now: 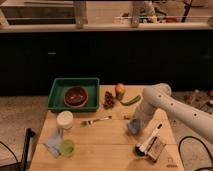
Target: Place sponge in table surface
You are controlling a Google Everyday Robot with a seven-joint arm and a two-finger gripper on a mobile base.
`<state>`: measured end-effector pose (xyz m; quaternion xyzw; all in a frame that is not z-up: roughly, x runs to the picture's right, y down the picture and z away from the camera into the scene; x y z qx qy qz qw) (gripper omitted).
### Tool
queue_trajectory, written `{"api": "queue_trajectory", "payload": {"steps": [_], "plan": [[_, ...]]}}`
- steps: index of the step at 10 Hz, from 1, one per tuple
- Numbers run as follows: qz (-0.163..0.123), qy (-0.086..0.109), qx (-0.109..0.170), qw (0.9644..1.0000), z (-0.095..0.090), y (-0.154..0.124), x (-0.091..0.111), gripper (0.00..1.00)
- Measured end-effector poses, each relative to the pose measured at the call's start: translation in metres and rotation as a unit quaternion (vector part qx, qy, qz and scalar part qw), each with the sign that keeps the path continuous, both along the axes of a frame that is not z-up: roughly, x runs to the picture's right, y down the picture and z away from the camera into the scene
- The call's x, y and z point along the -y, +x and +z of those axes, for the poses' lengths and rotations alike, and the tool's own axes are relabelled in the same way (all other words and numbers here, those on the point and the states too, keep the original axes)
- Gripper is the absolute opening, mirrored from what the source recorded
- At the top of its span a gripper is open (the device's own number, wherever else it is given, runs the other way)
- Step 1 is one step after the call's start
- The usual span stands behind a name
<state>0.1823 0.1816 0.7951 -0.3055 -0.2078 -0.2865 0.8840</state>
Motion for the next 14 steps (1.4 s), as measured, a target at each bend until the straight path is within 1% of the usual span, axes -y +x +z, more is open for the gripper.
{"api": "queue_trajectory", "payload": {"steps": [1, 3, 5, 6, 8, 10, 11, 12, 14], "plan": [[-0.004, 0.004, 0.004, 1.0, -0.012, -0.006, 0.007, 0.0], [-0.01, 0.01, 0.009, 0.9999, -0.029, -0.016, 0.016, 0.0], [-0.024, 0.016, 0.023, 0.9993, -0.052, -0.035, 0.021, 0.0], [-0.036, 0.018, 0.032, 0.9987, -0.065, -0.045, 0.019, 0.0], [-0.058, 0.022, 0.049, 0.9969, -0.079, -0.068, 0.014, 0.0], [-0.077, 0.018, 0.068, 0.9945, -0.083, -0.093, 0.007, 0.0], [-0.092, 0.01, 0.084, 0.9921, -0.082, -0.112, 0.0, 0.0], [-0.105, 0.0, 0.098, 0.9896, -0.08, -0.124, -0.006, 0.0], [-0.122, -0.019, 0.117, 0.9853, -0.073, -0.134, -0.019, 0.0]]}}
